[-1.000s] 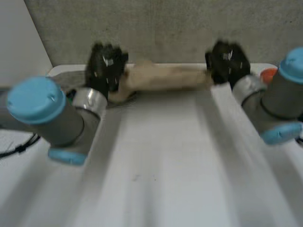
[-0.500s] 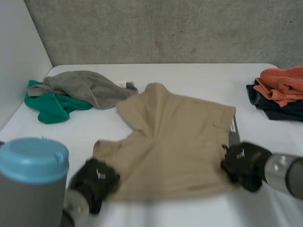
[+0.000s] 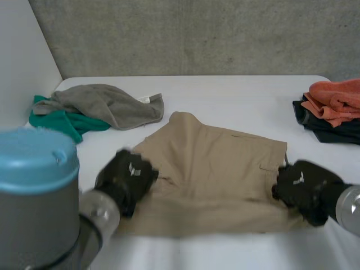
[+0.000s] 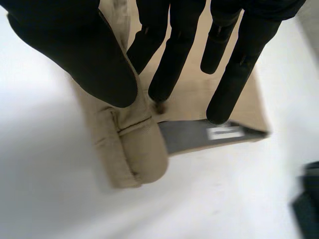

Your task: Fold the laundry.

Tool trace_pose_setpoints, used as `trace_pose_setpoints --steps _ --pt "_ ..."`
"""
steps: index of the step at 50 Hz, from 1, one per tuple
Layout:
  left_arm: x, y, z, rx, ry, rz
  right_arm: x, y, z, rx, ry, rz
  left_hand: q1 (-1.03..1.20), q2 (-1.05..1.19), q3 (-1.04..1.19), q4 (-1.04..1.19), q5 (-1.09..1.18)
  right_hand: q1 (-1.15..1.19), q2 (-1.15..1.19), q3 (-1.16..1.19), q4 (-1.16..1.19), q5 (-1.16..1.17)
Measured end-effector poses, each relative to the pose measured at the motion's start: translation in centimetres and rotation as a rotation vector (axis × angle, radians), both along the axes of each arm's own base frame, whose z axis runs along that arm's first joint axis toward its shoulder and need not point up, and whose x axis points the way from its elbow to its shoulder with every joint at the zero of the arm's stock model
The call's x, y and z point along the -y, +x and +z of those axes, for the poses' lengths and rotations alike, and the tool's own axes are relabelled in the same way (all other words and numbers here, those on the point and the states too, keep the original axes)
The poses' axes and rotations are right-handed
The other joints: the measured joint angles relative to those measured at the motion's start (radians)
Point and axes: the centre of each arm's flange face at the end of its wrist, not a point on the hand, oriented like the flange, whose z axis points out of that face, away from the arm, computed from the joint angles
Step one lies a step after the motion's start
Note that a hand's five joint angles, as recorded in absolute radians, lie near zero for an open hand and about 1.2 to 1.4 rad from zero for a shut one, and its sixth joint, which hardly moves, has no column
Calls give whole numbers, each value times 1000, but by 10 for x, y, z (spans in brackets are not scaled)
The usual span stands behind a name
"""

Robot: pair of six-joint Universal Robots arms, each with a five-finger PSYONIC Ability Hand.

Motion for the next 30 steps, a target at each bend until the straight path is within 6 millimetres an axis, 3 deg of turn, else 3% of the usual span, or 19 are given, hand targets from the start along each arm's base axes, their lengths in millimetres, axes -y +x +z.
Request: trace_pose_setpoints --steps 4,6,7,8,9,12,16,23,24,26,28,30 --pt "40 -24 6 -82 -142 -15 26 5 0 64 -86 -39 0 0 1 0 0 0 0 0 0 0" --pt "76 -41 7 -130 -258 -31 43 8 -2 96 -126 -64 0 0 1 0 0 0 0 0 0 3" --pt "96 -50 7 -150 -322 -41 63 12 -7 131 -169 -95 0 0 1 0 0 0 0 0 0 6" --pt "102 -53 6 -155 -342 -44 66 13 -8 136 -175 -100 0 0 1 0 0 0 0 0 0 7" --pt "124 -63 3 -171 -408 -61 82 16 -13 150 -211 -128 0 0 1 0 0 0 0 0 0 10" --pt "160 -82 -9 -193 -501 -103 110 22 -22 150 -287 -176 0 1 1 0 0 0 0 0 0 10" --pt "196 -100 -33 -212 -566 -146 138 36 -36 140 -379 -206 0 1 1 0 0 0 0 0 0 12" --pt "235 -115 -69 -245 -636 -157 180 63 -61 162 -524 -201 0 1 1 1 0 11 0 0 0 14" --pt "238 -117 -72 -250 -647 -154 187 67 -66 173 -551 -199 -1 -3 -2 0 -1 -100 -146 138 -127 -113" --pt "242 -118 -77 -260 -665 -146 195 71 -71 189 -585 -199 -12 -21 -20 -22 -19 -321 -394 85 -383 -353" --pt "245 -119 -79 -271 -685 -134 203 74 -75 208 -623 -204 -431 -424 -416 -427 -407 -702 -782 -150 -739 -745" --pt "247 -119 -82 -277 -697 -112 207 75 -76 223 -646 -216 -781 -778 -752 -768 -751 -877 -961 -211 -947 -939"
